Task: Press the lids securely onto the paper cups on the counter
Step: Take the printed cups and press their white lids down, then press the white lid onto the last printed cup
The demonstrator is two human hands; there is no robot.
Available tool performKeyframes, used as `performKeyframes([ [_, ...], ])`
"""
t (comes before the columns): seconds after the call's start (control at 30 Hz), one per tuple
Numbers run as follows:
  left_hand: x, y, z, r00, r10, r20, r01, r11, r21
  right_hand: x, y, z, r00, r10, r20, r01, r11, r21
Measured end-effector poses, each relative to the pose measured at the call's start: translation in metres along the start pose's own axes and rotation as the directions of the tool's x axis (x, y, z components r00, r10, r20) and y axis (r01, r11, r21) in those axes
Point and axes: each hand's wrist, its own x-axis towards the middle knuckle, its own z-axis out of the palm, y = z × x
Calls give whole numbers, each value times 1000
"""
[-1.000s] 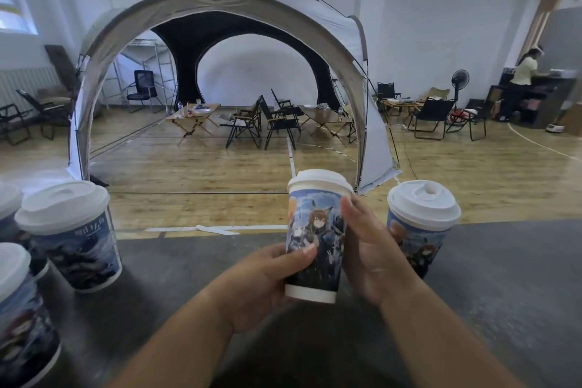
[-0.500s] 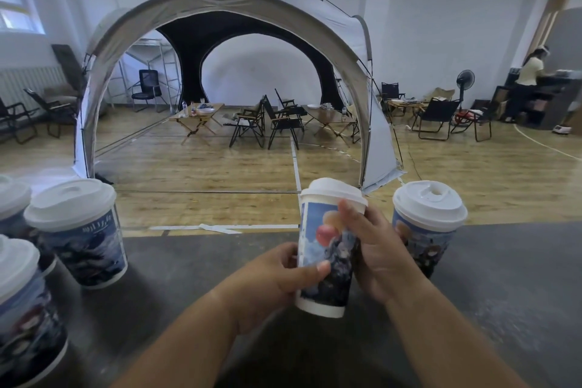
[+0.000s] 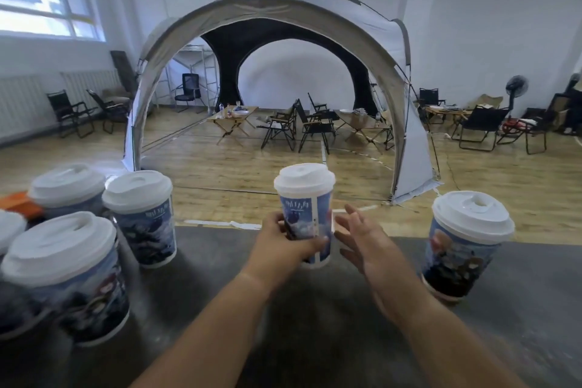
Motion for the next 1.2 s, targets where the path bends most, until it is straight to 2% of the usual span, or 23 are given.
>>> performKeyframes([
  [0.07, 5, 1, -13, 986, 42, -159, -45, 999, -13, -2, 1, 19, 995, 66, 75, -72, 995, 75],
  [0.17, 4, -1, -42, 952, 87, -295, -59, 993, 101, 4, 3, 51, 968, 202, 148, -227, 958, 177],
  [0.27, -1, -13, -70, 910, 107, -402, -60, 990, 128, 12, 3, 89, 937, 263, 228, -320, 908, 270],
  [0.47, -9, -41, -98, 854, 83, -514, -40, 995, 94, 17, 5, 145, 911, 283, 299, -375, 870, 319],
  [0.6, -7, -49, -100, 856, 102, -508, -49, 992, 116, 13, 12, 155, 920, 273, 279, -358, 877, 320],
  [0.83, -6, -44, -94, 863, 37, -503, 43, 988, 146, -3, 5, 132, 923, 322, 211, -376, 875, 306],
  [0.93, -17, -42, -85, 864, -23, -502, 70, 995, 74, -18, 7, 106, 929, 315, 195, -363, 876, 316],
  [1.03, -49, -36, -54, 816, -58, -576, 79, 997, 12, -33, 8, 69, 942, 301, 150, -335, 881, 335],
  [1.07, -61, -37, -40, 824, -49, -565, 66, 998, 10, -38, 7, 56, 944, 300, 134, -329, 877, 351],
  [1.13, -78, -45, -9, 905, -31, -424, 36, 999, 5, -49, 6, 30, 948, 299, 108, -317, 871, 374],
  [1.2, -82, -52, 20, 987, -41, -154, 36, 999, -33, -63, 4, 9, 963, 267, 43, -261, 881, 395],
])
